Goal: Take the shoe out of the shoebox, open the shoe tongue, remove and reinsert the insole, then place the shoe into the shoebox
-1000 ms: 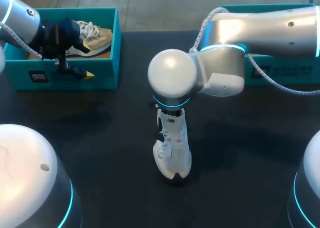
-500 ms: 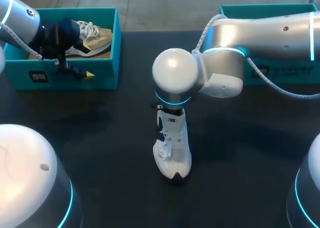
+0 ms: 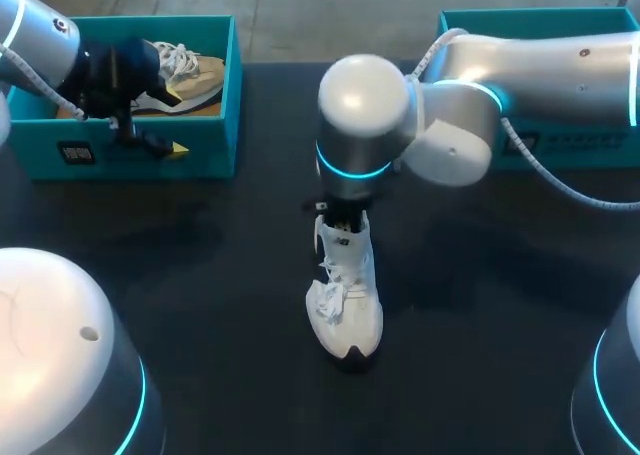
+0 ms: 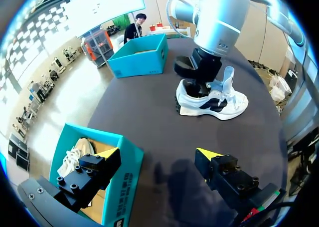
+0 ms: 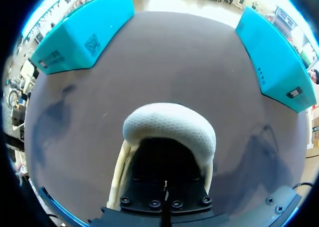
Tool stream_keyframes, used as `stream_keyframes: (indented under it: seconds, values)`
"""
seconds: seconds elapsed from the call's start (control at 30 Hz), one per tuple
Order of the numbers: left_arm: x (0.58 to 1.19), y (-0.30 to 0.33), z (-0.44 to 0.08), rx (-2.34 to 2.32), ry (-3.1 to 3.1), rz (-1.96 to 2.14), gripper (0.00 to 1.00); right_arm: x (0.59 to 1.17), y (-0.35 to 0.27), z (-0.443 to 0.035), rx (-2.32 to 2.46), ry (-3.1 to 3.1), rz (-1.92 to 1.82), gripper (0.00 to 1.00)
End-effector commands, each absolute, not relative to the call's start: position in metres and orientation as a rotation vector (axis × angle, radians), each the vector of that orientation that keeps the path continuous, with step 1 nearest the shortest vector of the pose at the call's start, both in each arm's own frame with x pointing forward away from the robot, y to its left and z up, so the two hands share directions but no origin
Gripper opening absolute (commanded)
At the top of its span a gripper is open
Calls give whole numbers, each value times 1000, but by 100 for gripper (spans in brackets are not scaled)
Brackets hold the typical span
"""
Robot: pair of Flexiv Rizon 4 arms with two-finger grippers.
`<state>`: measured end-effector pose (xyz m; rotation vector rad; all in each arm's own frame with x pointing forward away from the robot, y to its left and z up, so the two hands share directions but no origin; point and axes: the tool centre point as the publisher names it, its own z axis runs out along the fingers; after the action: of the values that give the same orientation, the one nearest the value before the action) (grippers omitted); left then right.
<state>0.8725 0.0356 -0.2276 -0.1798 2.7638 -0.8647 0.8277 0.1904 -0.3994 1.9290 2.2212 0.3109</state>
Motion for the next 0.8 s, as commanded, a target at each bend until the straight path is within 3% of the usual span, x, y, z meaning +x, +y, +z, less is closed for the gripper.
stream_keyframes:
  seconds: [0.03, 0.5, 0.8]
  values:
    - [872, 35, -227, -181, 2766, -858, 100, 818, 183, -389, 1945, 2217, 299, 0]
    - [872, 35, -227, -181, 2766, -858, 100, 812, 179, -431, 2107, 2331, 246, 0]
    - [872, 35, -227, -181, 2766, -858, 100, 804, 182, -407, 2092, 2282, 256, 0]
